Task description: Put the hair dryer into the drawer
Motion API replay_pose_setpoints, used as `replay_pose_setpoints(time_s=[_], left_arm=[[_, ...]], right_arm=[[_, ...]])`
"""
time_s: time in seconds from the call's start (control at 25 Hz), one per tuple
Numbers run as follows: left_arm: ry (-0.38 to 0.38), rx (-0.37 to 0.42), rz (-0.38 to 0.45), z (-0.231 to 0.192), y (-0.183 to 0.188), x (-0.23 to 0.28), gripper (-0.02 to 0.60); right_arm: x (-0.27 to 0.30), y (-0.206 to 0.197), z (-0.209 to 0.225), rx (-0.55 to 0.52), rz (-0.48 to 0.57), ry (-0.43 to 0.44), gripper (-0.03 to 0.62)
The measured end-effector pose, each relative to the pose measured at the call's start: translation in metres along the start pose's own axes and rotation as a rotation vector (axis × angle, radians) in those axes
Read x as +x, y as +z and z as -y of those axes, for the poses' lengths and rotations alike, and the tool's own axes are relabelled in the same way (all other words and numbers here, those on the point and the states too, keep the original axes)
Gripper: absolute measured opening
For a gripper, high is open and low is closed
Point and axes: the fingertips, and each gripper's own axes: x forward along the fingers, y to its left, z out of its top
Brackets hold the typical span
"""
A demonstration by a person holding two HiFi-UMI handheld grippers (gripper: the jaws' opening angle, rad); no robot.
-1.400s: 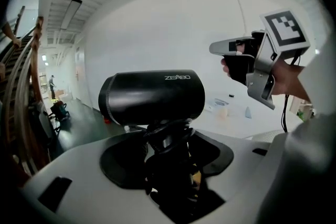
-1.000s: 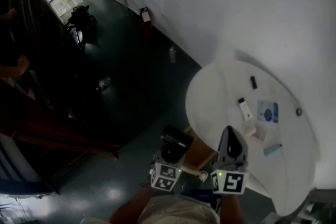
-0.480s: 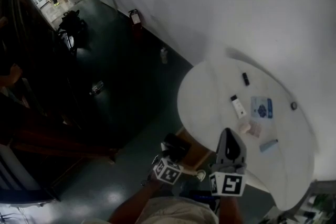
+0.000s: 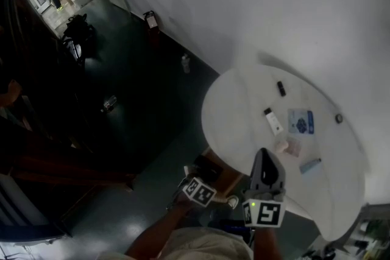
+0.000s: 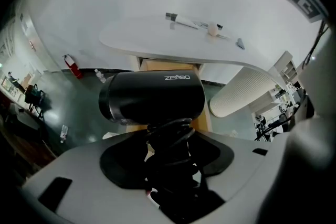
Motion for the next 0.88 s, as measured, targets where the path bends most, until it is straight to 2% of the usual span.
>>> replay_pose_setpoints(time_s=[0.88], left_arm=[[-0.032, 0.055, 0.034, 0.002, 0.048, 0.044, 0.250]], right_arm=[[-0.007, -0.020, 0.022, -0.017, -0.071, -0.048, 0.005]])
